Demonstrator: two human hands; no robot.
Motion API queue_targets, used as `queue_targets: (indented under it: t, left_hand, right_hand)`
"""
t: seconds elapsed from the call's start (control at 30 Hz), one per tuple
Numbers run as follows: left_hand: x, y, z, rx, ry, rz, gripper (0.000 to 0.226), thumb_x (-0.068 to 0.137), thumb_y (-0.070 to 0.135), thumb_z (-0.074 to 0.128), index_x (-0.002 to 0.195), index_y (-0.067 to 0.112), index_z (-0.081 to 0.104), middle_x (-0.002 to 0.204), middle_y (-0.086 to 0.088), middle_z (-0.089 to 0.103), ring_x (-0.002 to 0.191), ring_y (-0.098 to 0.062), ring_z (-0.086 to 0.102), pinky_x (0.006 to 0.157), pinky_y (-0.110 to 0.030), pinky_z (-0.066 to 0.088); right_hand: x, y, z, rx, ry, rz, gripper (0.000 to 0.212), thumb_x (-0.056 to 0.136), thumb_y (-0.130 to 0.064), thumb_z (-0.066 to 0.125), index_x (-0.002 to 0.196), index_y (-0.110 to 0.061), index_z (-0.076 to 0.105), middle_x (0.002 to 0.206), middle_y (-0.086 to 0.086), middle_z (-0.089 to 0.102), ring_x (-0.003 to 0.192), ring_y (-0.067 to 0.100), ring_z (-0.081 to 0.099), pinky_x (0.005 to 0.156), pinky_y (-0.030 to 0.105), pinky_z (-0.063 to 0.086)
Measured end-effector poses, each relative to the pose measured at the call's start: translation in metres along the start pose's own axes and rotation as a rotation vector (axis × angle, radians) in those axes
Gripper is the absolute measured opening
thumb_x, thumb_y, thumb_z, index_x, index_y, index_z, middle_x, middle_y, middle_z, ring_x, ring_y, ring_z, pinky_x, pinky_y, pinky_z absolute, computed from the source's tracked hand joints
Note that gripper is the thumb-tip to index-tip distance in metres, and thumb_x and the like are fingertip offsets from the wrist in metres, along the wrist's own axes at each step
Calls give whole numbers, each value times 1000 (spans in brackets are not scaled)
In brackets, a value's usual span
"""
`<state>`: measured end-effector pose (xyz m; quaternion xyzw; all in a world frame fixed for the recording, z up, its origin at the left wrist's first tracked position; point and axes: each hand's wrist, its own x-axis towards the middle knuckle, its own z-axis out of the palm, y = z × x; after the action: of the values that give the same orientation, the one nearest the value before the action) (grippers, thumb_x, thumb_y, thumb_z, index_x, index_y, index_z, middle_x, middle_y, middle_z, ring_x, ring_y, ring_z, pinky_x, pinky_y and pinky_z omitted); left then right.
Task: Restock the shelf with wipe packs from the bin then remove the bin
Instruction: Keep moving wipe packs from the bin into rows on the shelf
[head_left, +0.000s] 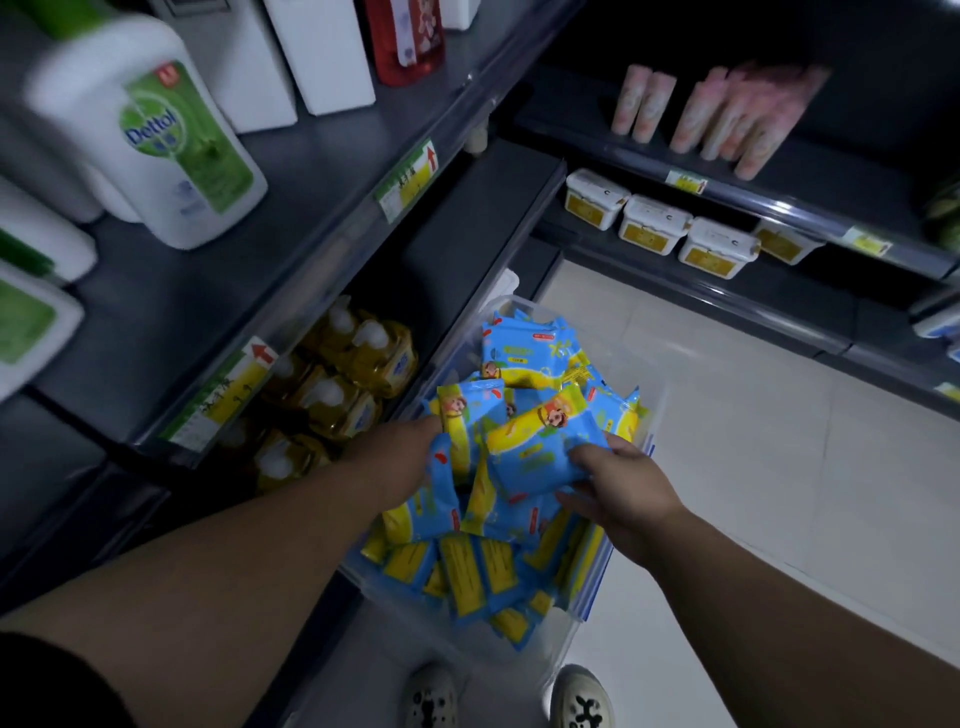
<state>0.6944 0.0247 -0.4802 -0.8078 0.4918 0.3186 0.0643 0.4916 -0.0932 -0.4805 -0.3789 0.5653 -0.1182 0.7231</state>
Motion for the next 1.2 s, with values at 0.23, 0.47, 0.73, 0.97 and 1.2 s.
queue_targets:
  t: [0.23, 0.47, 0.73, 0.97, 1.2]
  left_hand:
    - [-66, 7, -58, -381, 313, -137, 21, 93, 22, 55, 110, 11, 49, 111, -10, 58, 99, -22, 55, 80, -32, 46]
    - [-163, 37, -113, -789, 595, -234, 16, 91, 23, 57, 106, 18, 53, 102, -4, 60, 89, -19, 57, 78, -33, 47]
    - [-293, 70, -147, -969, 951, -388, 10, 92, 25, 60, 100, 20, 57, 94, -2, 64, 83, -19, 62, 68, -34, 51]
    - [-420, 80, -173, -1008, 1257, -368, 14, 89, 23, 66, 101, 22, 60, 96, 1, 70, 87, -18, 68, 81, -42, 56]
    - [-541, 47, -187, -1031, 1581, -268, 14, 89, 15, 66, 97, 26, 62, 99, 4, 73, 92, -17, 69, 87, -47, 54]
  right_hand:
    - [-43, -51, 24, 103, -87, -17, 26, 92, -38, 60, 113, -21, 61, 97, 0, 71, 80, 22, 67, 76, 41, 53]
    - [-118, -120, 48, 140, -397, 2, 35, 99, -31, 50, 125, -8, 57, 101, 16, 72, 83, 30, 70, 76, 51, 56]
    - [-234, -190, 67, -346, -823, -305, 61, 82, 13, 63, 130, -20, 45, 105, 17, 71, 91, 37, 70, 81, 58, 54]
    - [-332, -220, 110, -595, -978, -700, 63, 89, 0, 64, 137, -33, 41, 105, 4, 74, 91, 31, 71, 83, 61, 52]
    - [-439, -214, 184, -396, -1018, -1047, 64, 78, 1, 75, 128, -32, 54, 98, 4, 74, 80, 11, 71, 74, 34, 60]
